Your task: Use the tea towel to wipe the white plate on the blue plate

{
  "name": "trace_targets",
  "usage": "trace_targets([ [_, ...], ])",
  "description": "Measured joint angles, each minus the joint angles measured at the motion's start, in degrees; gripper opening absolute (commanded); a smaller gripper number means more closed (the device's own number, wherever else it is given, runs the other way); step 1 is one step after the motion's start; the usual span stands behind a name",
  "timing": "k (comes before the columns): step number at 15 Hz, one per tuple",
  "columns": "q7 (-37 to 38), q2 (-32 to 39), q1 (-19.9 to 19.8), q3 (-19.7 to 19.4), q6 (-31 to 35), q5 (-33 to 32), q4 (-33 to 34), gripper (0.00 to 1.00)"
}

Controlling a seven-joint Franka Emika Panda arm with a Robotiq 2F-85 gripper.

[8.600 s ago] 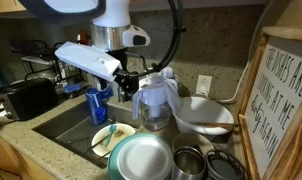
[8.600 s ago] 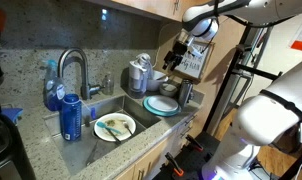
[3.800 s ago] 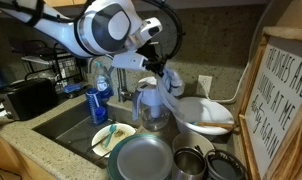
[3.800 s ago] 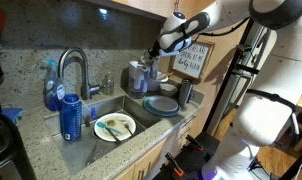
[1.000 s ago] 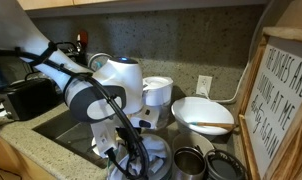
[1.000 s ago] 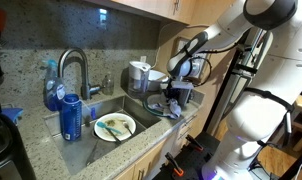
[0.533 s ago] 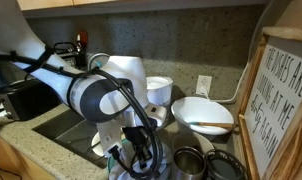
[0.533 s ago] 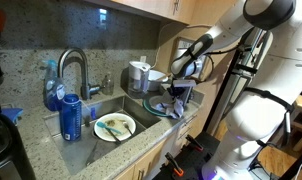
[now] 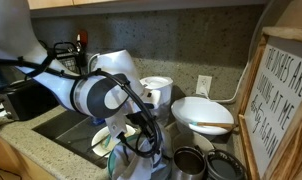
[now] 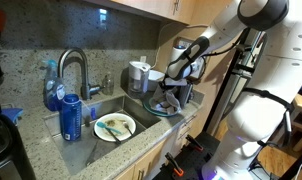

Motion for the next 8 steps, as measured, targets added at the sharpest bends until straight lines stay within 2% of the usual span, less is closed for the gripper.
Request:
trace_targets([
  [2,-3.21,1.64,1.10,1.68,2.42,7.02,-0.05,0.04],
  [5,-11.74,3.00,2.19,5.37,2.33,20.15,-0.06,0.04],
  [8,-14.45,3.11,2.66,6.36,-1.18,24.03,0.28,0.03],
])
